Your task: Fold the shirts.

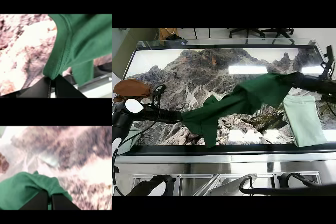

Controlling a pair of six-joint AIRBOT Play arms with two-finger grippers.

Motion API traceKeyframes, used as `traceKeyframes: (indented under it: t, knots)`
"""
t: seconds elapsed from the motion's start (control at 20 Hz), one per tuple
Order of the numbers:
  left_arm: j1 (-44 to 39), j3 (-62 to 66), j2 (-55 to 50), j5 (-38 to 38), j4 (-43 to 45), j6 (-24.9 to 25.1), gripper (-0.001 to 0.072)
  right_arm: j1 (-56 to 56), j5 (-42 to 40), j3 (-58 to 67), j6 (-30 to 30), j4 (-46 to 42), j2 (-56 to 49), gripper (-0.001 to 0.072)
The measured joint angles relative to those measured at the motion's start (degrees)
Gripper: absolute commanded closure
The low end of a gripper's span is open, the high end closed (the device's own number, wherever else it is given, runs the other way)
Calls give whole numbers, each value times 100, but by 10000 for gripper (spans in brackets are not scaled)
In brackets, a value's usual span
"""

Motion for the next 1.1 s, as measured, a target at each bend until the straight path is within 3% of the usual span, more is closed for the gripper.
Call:
traceKeyframes:
  t: [0.1, 0.2, 0.3, 0.35, 0.4, 0.45, 0.7, 0.8, 1.1]
  knots:
    - [-52, 0, -256, 0, 66, 61, 694, 26, 118, -48, 81, -63, -380, 684]
    - [-203, 0, -608, 81, 81, 118, 694, 74, 168, -98, 109, -81, -796, 549]
    - [-361, 0, -997, 192, 92, 151, 694, 101, 188, -127, 103, -103, -1213, 547]
    - [-428, 2, -1196, 247, 92, 166, 694, 96, 179, -133, 55, -107, -1394, 494]
    - [-476, 15, -1377, 304, 90, 170, 694, 63, 136, -138, -15, -109, -1563, 320]
    - [-514, 35, -1541, 339, 90, 181, 694, 4, 94, -131, -90, -125, -1681, 271]
    - [-588, 310, -2072, 330, 90, 210, 694, -356, 588, -79, -420, -219, -1665, 268]
    - [-597, 433, -2144, 321, 87, 210, 694, -243, 887, -203, -496, -382, -1526, 136]
    - [-595, 601, -2210, 284, 83, 208, 693, 1121, 737, -793, -546, -817, -1416, 134]
